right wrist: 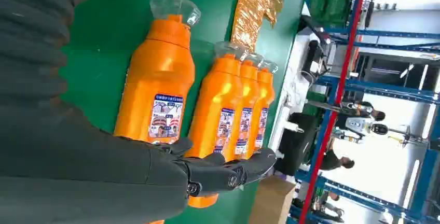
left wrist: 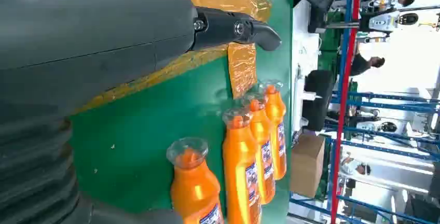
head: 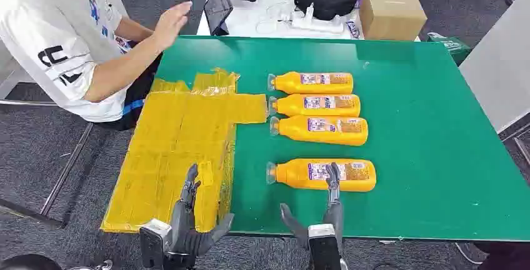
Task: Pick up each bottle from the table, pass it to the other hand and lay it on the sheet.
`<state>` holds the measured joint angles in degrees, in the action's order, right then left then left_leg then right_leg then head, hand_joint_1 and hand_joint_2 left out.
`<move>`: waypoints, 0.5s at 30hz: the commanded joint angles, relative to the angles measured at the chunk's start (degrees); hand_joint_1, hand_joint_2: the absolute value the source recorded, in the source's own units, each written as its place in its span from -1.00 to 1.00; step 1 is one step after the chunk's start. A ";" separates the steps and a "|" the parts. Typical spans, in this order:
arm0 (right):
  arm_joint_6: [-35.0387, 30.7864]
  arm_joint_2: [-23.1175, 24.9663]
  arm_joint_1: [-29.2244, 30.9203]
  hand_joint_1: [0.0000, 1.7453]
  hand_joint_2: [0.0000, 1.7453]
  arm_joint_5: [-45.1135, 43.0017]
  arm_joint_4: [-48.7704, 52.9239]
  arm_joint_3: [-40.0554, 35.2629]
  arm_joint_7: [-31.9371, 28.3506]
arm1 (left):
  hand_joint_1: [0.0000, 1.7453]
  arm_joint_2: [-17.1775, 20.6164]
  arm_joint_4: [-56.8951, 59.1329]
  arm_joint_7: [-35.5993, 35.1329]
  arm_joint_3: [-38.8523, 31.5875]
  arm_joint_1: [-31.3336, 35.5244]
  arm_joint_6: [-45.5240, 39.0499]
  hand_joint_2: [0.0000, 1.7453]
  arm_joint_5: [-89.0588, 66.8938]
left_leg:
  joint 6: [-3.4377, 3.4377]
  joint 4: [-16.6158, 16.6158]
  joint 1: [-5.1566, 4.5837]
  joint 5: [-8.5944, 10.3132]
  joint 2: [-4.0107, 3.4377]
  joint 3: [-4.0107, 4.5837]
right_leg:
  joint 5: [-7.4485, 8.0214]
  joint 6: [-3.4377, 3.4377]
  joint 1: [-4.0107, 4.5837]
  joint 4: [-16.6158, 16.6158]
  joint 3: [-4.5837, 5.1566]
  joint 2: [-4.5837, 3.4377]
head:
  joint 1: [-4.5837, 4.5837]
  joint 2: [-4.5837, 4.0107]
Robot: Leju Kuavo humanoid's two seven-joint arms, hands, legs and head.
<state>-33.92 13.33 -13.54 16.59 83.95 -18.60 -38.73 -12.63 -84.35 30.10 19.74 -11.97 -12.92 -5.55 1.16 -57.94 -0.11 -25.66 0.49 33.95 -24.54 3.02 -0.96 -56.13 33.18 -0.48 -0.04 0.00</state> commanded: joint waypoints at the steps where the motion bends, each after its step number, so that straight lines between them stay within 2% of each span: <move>1: 0.22 -0.85 1.45 -1.00 1.00 -0.05 -1.83 0.12 0.21 | -1.00 0.00 2.09 -0.33 0.23 0.90 0.18 1.00 0.04 | -0.05 0.03 0.06 -0.04 -0.05 -0.15 | -0.01 -0.09 0.07 0.08 -0.17 0.02 | 0.00 0.00; 15: 0.23 -0.95 1.37 -1.00 1.00 -0.16 -1.99 0.36 0.22 | -1.00 -0.06 2.15 -0.31 0.17 0.70 -0.03 1.00 0.01 | -0.05 0.04 0.06 -0.06 -0.05 -0.20 | -0.02 -0.10 0.08 0.10 -0.23 0.02 | 0.00 0.00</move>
<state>-33.92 13.33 -13.54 16.59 83.95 -18.60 -38.62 -12.63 -84.35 30.10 19.74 -11.98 -12.92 -5.55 1.16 -57.94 -0.11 -25.66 0.49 33.95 -24.54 3.02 -0.96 -56.13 33.18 -0.48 -0.04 0.00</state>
